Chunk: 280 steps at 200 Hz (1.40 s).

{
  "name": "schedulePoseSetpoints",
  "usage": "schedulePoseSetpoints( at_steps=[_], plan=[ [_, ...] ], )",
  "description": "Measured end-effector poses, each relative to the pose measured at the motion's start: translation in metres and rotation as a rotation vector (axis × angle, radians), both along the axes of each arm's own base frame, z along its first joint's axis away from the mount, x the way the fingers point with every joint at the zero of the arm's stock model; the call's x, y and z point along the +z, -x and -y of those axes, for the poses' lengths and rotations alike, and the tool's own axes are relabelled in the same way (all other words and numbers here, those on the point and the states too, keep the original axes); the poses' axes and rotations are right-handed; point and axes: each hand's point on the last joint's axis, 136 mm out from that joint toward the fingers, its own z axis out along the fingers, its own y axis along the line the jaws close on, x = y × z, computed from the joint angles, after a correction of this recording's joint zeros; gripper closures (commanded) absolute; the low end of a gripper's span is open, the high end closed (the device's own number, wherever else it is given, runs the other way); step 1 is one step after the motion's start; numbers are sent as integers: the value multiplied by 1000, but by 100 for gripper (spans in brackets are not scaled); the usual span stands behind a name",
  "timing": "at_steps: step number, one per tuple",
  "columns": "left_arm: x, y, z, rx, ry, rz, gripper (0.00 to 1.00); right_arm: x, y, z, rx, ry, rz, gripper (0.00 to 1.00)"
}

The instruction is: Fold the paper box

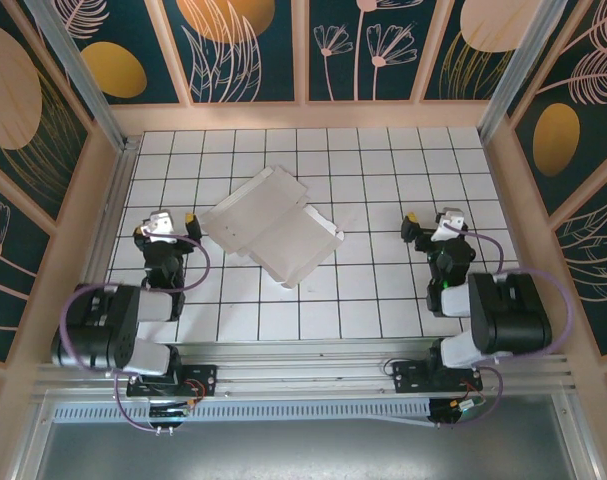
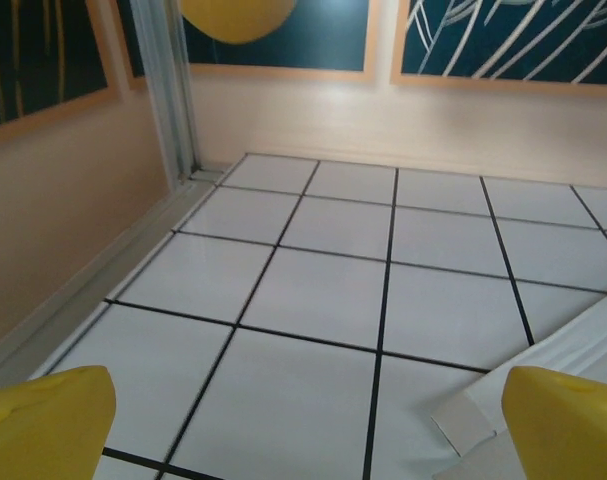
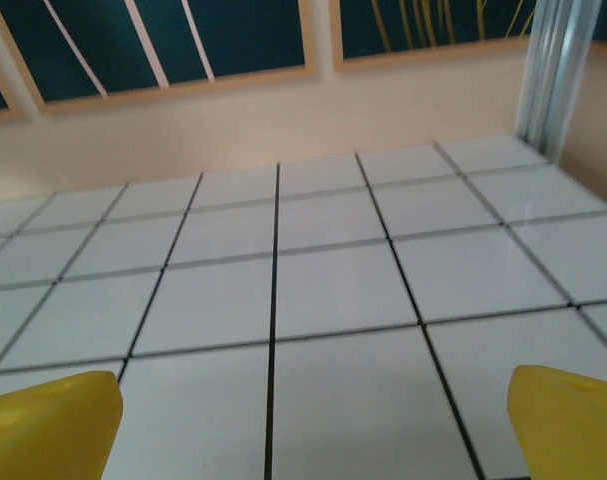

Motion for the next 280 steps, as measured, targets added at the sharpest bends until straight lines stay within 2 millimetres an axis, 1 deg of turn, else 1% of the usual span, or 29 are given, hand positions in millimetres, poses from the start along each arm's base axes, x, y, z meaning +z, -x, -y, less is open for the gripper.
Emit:
schedulePoseSetpoints(
  at_steps=[9, 29, 36, 44, 56, 69, 70, 75, 79, 81, 88, 96, 103, 111, 112, 117, 126, 140, 147, 160, 177, 187, 206, 213, 228, 238, 265, 280],
  plan=[
    [18, 4, -4, 26, 25, 34, 1, 24, 5, -2, -9, -4, 54, 3],
    [74, 7, -9, 63, 149, 142, 1, 82, 15, -12, 11, -68, 170, 4],
    [93, 7, -9, 60, 204, 173, 1, 104, 16, -19, 36, -106, 201, 5],
    [110, 5, -6, 50, 274, 189, 3, 122, 16, -30, 70, -144, 218, 5],
    [127, 0, -1, 29, 378, 180, 5, 143, 13, -50, 129, -198, 207, 6],
    [130, -8, 7, 9, 492, 118, 10, 156, 7, -81, 215, -243, 151, 6],
    [130, -8, 8, 8, 499, 114, 10, 157, 6, -85, 229, -249, 141, 6],
    [126, -12, 12, 6, 546, 74, 11, 160, 3, -97, 260, -259, 114, 6],
    [122, -14, 14, 6, 586, 43, 12, 161, 0, -112, 301, -268, 81, 6],
    [120, -14, 16, 4, 597, 30, 12, 162, -1, -115, 310, -270, 72, 6],
    [110, -16, 21, 4, 650, -32, 14, 163, -6, -138, 372, -277, 19, 6],
    [94, -16, 27, 11, 703, -107, 20, 162, -11, -163, 436, -277, -43, 6],
    [75, -14, 31, 30, 755, -183, 25, 159, -15, -184, 488, -271, -98, 6],
    [54, -9, 34, 65, 815, -267, 26, 153, -19, -207, 541, -260, -166, 6],
    [50, -7, 35, 76, 832, -282, 26, 151, -19, -213, 554, -257, -184, 6],
    [37, -3, 37, 98, 855, -335, 26, 148, -21, -225, 580, -249, -219, 6],
    [13, 5, 40, 149, 903, -423, 28, 136, -26, -253, 637, -226, -303, 6],
    [-20, 20, 42, 237, 960, -550, 30, 117, -33, -281, 685, -193, -404, 5],
    [-35, 28, 43, 279, 978, -604, 31, 105, -35, -289, 697, -178, -449, 5],
    [-58, 37, 45, 326, 999, -678, 30, 79, -37, -297, 702, -152, -534, 5],
    [-86, 44, 54, 324, 1023, -765, 31, 46, -38, -298, 692, -113, -627, 5],
    [-101, 43, 62, 301, 1038, -812, 32, 28, -37, -297, 686, -90, -678, 5],
    [-118, 33, 77, 228, 1051, -858, 33, 8, -37, -296, 682, -66, -732, 5],
    [-122, 30, 80, 212, 1041, -872, 33, 5, -37, -295, 685, -69, -744, 5],
    [-122, 28, 82, 191, 1038, -883, 36, 4, -39, -292, 689, -84, -753, 5],
    [-124, 25, 83, 183, 1032, -892, 39, 4, -43, -286, 683, -100, -753, 5],
    [-129, 26, 83, 177, 1019, -912, 44, 6, -56, -269, 650, -129, -743, 5],
    [-128, 26, 84, 158, 1013, -917, 43, 7, -59, -265, 644, -138, -741, 5]
  ],
)
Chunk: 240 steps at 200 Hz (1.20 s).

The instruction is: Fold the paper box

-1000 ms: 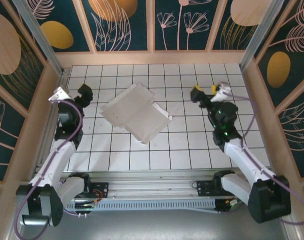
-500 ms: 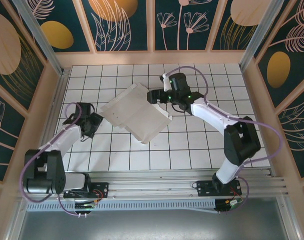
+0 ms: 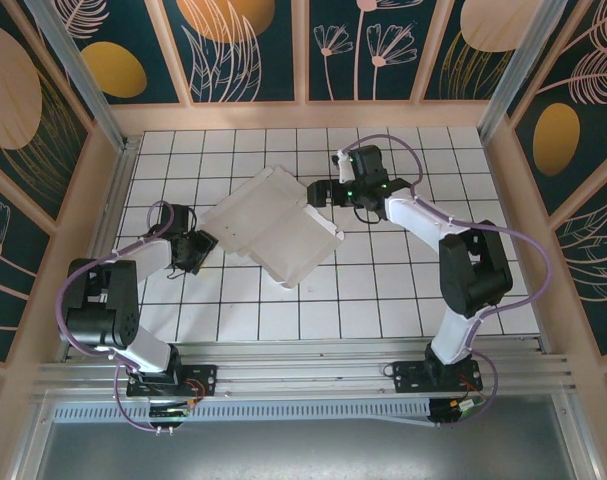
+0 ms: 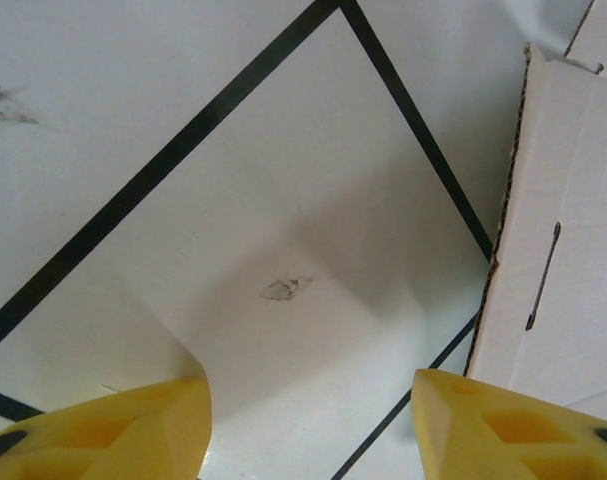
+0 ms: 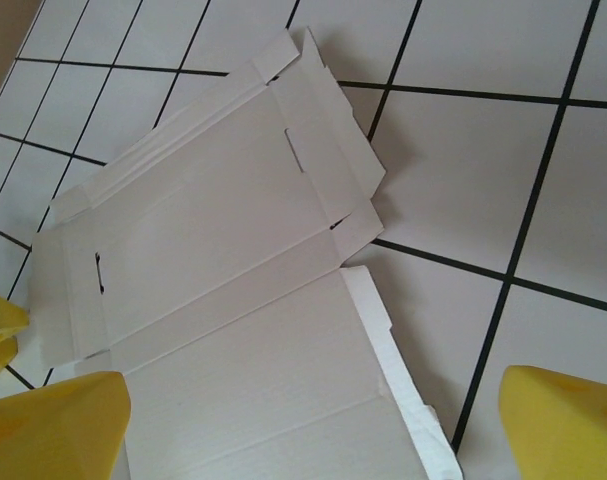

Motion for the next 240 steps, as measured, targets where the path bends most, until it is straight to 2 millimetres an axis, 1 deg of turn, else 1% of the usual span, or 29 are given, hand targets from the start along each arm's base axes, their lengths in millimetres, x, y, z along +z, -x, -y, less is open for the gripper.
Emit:
schedulePoseSetpoints(
  at_steps=[22, 33, 42, 53, 71, 80, 97, 115, 131, 148, 168, 180, 196, 217, 226, 240],
  plan=[
    [8, -10, 7, -37, 24, 61, 39, -3, -1, 0, 3, -3, -7, 5],
    [16, -20, 16, -68, 48, 128, 38, -6, -1, 0, 3, -1, -14, 5],
    [24, -27, 24, -91, 59, 175, 33, -8, -2, -1, 3, -3, -22, 5],
    [35, -29, 30, -114, 65, 220, 27, -10, -1, -2, 3, -5, -28, 5],
    [51, -31, 32, -120, 67, 264, 22, -10, -1, -2, 1, -12, -33, 5],
    [53, -33, 31, -121, 61, 271, 20, -9, -2, -3, 0, -18, -33, 5],
    [51, -36, 27, -106, 39, 259, 16, -9, -1, -3, 1, -21, -36, 5],
    [46, -39, 22, -87, 10, 242, 16, -9, -1, -4, 1, -22, -36, 5],
    [41, -43, 21, -86, 2, 232, 22, -8, -1, -3, 1, -22, -34, 5],
    [33, -49, 25, -97, 19, 224, 27, -5, 0, -3, 0, -26, -29, 5],
    [24, -53, 29, -109, 37, 217, 30, 2, 0, -2, -3, -32, -15, 5],
    [20, -55, 30, -111, 43, 212, 35, 6, 1, -2, -3, -35, -7, 5],
    [19, -57, 33, -121, 51, 217, 45, 10, 1, -1, -3, -39, 3, 5],
    [20, -63, 37, -149, 64, 248, 65, 13, 2, 1, -7, -45, 6, 5],
    [20, -65, 40, -165, 70, 260, 73, 13, 0, 4, -13, -52, 4, 5],
    [19, -70, 42, -202, 58, 281, 85, 14, -7, 15, -34, -63, -1, 5]
  ],
)
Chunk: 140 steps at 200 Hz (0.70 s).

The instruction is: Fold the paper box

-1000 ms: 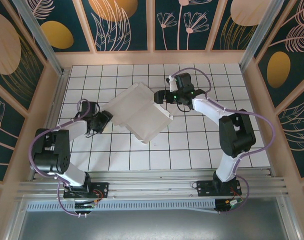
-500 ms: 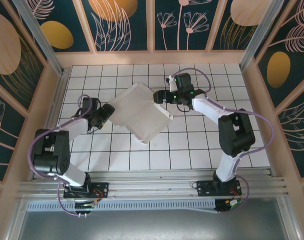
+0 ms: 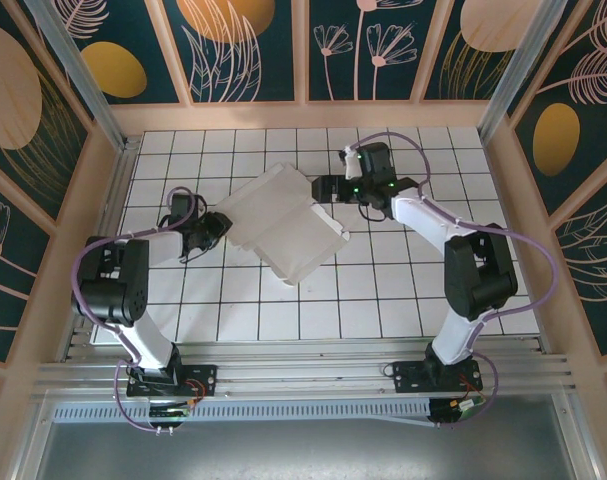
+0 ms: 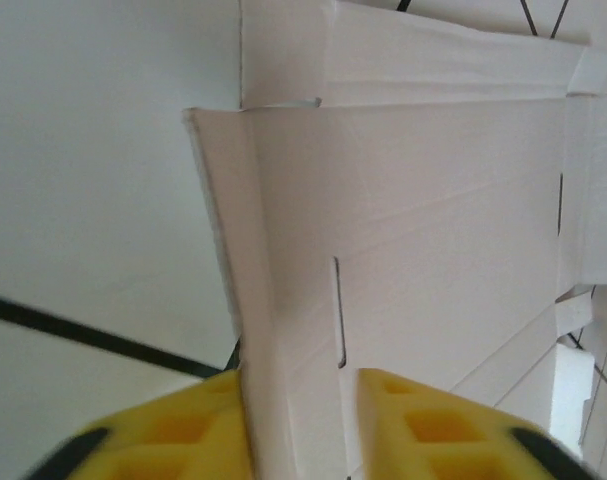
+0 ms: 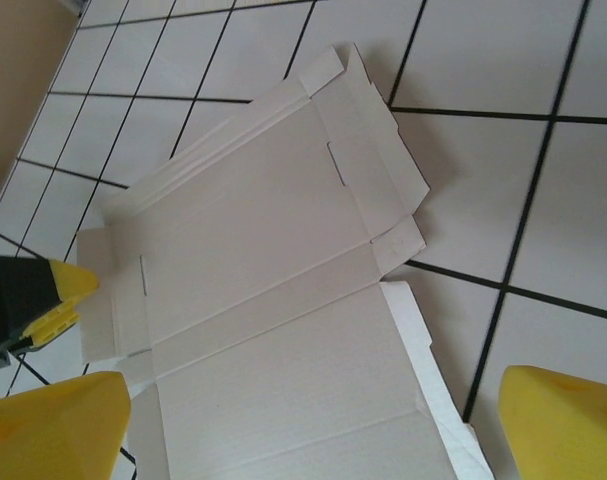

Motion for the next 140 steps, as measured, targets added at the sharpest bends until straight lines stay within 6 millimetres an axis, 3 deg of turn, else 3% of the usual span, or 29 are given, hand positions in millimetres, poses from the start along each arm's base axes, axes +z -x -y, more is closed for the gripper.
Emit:
schedulePoseSetpoints(
  at_steps=[19, 48, 73, 105, 140],
  plan=[
    [3, -9, 4, -69, -35, 42, 100, -2, -15, 22, -43, -11, -6, 5],
    [23, -30, 11, -198, -102, 175, 100, -11, -50, 53, -100, -26, -17, 5],
    [47, -45, 21, -309, -149, 324, 100, -23, -75, 68, -105, -56, -32, 5],
    [71, -60, 35, -445, -196, 510, 100, -35, -85, 59, -14, -92, -23, 5],
    [81, -73, 49, -551, -219, 654, 100, -39, -85, 42, 85, -121, 21, 11]
  ],
)
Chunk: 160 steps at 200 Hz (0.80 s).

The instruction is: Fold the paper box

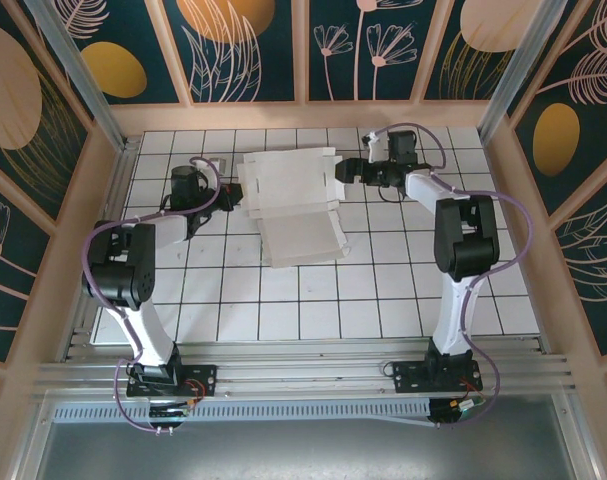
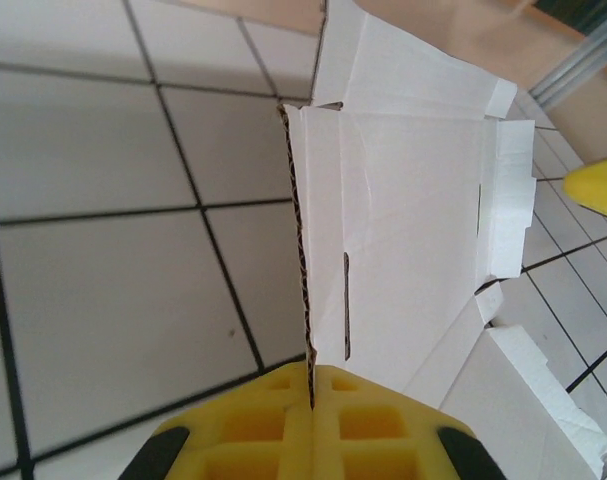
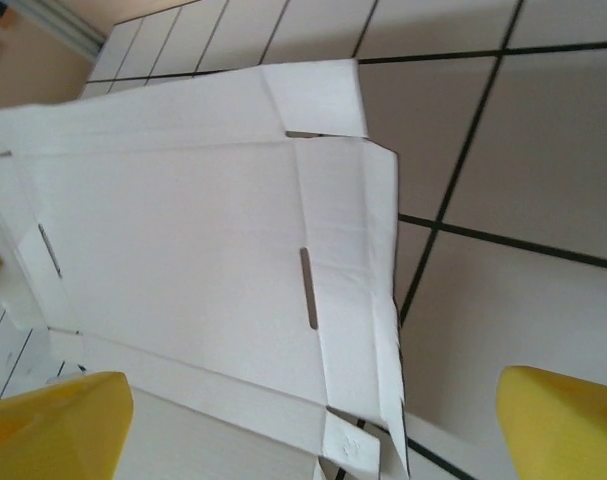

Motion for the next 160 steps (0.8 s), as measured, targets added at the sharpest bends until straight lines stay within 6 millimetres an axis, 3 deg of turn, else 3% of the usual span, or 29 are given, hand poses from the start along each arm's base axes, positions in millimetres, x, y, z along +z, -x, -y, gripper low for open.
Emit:
schedulePoseSetpoints(
  at_steps=[65, 97, 113, 125, 140, 160],
  plan=[
    [9, -12, 11, -92, -17, 139, 100, -22, -22, -3, -14, 73, 110, 63],
    [11, -20, 11, -92, -31, 161, 100, -18, -29, -11, -27, 112, 178, 91],
    [13, -24, 10, -80, -37, 170, 70, -15, -33, -13, -36, 126, 206, 100],
    [15, -27, 7, -59, -42, 173, 54, -14, -34, -15, -44, 142, 227, 100],
    [15, -30, 3, -24, -47, 165, 45, -15, -33, -14, -61, 166, 249, 100],
    [25, -24, -6, 36, -45, 160, 41, -14, -25, -7, -97, 211, 269, 100]
  ],
)
